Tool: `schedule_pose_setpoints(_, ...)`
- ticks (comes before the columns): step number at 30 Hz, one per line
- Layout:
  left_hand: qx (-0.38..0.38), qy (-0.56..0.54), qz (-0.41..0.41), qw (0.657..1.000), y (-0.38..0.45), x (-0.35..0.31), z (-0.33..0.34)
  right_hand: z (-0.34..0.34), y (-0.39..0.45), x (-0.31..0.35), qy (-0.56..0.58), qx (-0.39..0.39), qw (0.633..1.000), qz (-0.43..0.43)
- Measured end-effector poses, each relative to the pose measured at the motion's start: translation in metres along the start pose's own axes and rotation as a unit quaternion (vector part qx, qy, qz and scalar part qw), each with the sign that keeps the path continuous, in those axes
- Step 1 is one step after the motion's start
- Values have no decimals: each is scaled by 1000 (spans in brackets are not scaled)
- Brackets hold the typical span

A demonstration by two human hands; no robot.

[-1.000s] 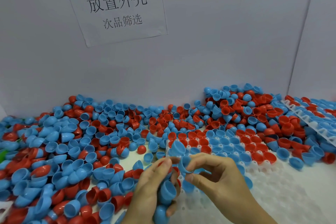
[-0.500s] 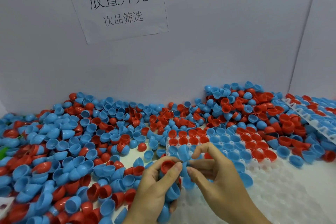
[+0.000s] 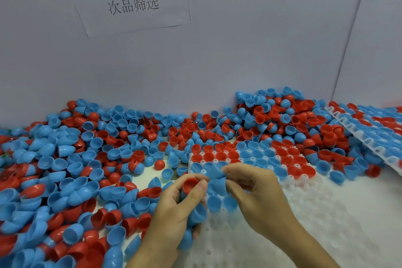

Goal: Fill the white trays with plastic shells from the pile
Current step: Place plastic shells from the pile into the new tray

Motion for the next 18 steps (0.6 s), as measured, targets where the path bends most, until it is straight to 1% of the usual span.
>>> schedule_pose_setpoints(2, -21, -30, -2, 999, 1, 0, -3, -19, 7, -6, -13, -5, 1000, 22)
schedule_pose_setpoints(5, -55, -63, -12, 996, 2, 1, -10, -59, 17, -21, -95, -19, 994, 54)
schedule_pose_setpoints(9, -75, -68, -18, 995, 2, 0, -12, -102, 21, -46, -246, -31, 964, 97)
schedule_pose_setpoints(11, -80, -69, -21, 994, 2, 1, -13, -111, 21, -56, -295, -22, 947, 122)
schedule_pose_setpoints(14, -85, -72, -22, 994, 2, 1, -14, -112, 19, -71, -357, 42, 917, 175)
schedule_pose_setpoints(16, -85, -77, -24, 993, 3, 1, -14, -109, 15, -78, -377, 90, 896, 216)
schedule_pose_setpoints(18, -86, -93, -36, 991, 3, 3, -15, -104, 12, -81, -389, 118, 882, 237)
Point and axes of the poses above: each hand's wrist, its own y-axis towards the middle knuckle, its own z-axis out of the palm, x = y × z, the point moved 6 cm from there along y, towards the middle knuckle, and after that the axes turned 4 degrees about z, right-handed, at the moved point
